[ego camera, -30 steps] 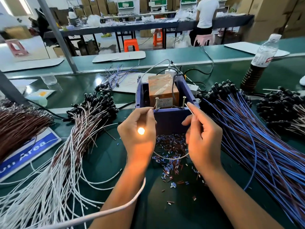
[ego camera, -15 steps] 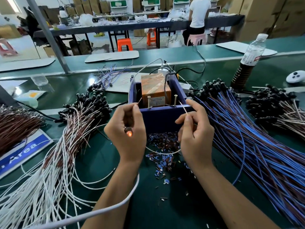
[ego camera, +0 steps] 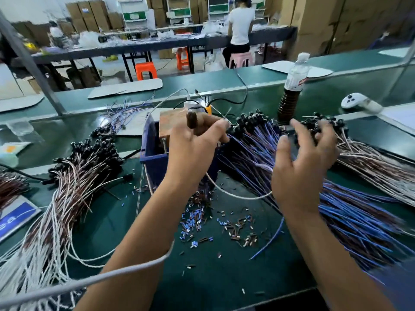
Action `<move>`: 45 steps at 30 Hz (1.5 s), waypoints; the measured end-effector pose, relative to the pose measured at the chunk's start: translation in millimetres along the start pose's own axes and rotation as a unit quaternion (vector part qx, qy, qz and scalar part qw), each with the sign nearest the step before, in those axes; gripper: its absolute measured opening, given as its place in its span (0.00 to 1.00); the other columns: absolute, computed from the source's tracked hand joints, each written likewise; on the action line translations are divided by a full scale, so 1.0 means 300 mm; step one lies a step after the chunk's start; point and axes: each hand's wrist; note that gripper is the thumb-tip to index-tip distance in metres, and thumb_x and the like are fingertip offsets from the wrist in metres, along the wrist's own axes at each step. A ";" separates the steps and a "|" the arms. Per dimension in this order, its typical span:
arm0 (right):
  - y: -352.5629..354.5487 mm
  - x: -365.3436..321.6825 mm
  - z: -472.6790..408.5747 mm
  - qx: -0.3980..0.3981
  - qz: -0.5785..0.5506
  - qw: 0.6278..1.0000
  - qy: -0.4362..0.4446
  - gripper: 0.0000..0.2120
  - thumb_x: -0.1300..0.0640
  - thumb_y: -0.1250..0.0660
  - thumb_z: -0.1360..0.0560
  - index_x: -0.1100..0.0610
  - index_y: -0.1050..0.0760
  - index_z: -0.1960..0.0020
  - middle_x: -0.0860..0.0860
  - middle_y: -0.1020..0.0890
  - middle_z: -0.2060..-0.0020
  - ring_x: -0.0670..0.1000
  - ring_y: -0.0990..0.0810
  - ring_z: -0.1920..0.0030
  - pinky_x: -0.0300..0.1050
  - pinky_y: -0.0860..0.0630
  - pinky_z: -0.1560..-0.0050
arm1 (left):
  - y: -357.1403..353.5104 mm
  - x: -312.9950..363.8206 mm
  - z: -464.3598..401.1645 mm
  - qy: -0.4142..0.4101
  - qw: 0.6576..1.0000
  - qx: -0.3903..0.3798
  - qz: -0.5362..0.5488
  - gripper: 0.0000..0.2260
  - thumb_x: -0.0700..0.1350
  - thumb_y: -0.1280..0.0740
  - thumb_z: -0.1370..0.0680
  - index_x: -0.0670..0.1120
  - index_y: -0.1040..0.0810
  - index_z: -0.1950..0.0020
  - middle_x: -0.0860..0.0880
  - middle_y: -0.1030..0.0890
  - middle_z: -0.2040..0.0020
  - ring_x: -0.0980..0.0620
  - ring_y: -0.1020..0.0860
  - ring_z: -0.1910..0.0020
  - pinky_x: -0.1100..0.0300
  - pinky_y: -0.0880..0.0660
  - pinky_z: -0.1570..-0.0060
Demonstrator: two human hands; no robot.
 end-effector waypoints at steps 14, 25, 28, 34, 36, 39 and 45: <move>0.405 0.077 -0.270 -0.064 -0.110 0.992 -0.004 0.05 0.53 0.37 0.15 0.52 0.23 0.44 0.50 0.17 0.69 0.49 0.20 0.72 0.49 0.24 0.65 | -0.651 0.355 -0.148 0.202 0.886 -0.254 0.332 0.09 0.36 0.41 0.16 0.38 0.24 0.54 0.44 0.26 0.62 0.56 0.34 0.67 0.67 0.36 0.73; 0.659 0.431 -0.412 -0.047 0.265 0.961 -0.066 0.12 0.51 0.34 0.18 0.58 0.17 0.52 0.56 0.18 0.64 0.60 0.24 0.60 0.50 0.30 0.58 | -0.806 0.129 -0.224 0.353 0.888 -0.213 0.205 0.13 0.40 0.38 0.15 0.37 0.23 0.57 0.45 0.24 0.66 0.55 0.25 0.71 0.67 0.22 0.72; 0.659 0.512 -0.403 -0.009 0.296 0.950 -0.101 0.11 0.52 0.33 0.19 0.58 0.17 0.51 0.59 0.17 0.61 0.63 0.22 0.58 0.51 0.28 0.58 | -0.873 0.062 -0.208 0.394 0.872 -0.213 0.201 0.13 0.36 0.38 0.15 0.37 0.26 0.60 0.45 0.24 0.73 0.55 0.24 0.78 0.66 0.22 0.74; 0.595 0.590 -0.377 -0.047 0.353 0.919 -0.168 0.11 0.54 0.31 0.20 0.56 0.15 0.41 0.61 0.14 0.47 0.65 0.19 0.44 0.57 0.20 0.42 | -0.929 -0.004 -0.190 0.412 0.853 -0.285 0.148 0.11 0.35 0.36 0.17 0.31 0.31 0.38 0.37 0.26 0.47 0.47 0.21 0.55 0.54 0.17 0.47; 0.578 0.571 -0.379 -0.022 0.359 0.917 -0.171 0.14 0.56 0.33 0.19 0.57 0.18 0.35 0.63 0.17 0.42 0.67 0.22 0.39 0.59 0.23 0.37 | -0.927 -0.026 -0.192 0.408 0.849 -0.313 0.118 0.11 0.35 0.34 0.18 0.32 0.31 0.39 0.35 0.26 0.42 0.45 0.19 0.56 0.55 0.15 0.55; 0.518 0.512 -0.392 -0.065 0.339 0.930 -0.124 0.18 0.57 0.35 0.18 0.58 0.22 0.30 0.64 0.19 0.38 0.66 0.23 0.36 0.59 0.25 0.34 | -0.912 -0.045 -0.186 0.404 0.839 -0.355 0.083 0.06 0.34 0.35 0.18 0.35 0.29 0.42 0.36 0.25 0.48 0.45 0.17 0.66 0.57 0.16 0.63; 0.367 0.453 -0.384 -0.290 0.363 0.882 -0.085 0.30 0.49 0.37 0.16 0.56 0.42 0.19 0.55 0.36 0.20 0.58 0.39 0.20 0.65 0.38 0.23 | -0.899 -0.025 -0.155 0.359 0.863 -0.350 0.063 0.03 0.28 0.37 0.20 0.34 0.27 0.49 0.38 0.22 0.61 0.50 0.20 0.77 0.62 0.18 0.70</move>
Point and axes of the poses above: each hand's wrist, its own z-axis away from the middle knuckle, its own y-axis out of the back of the hand, x = y × z
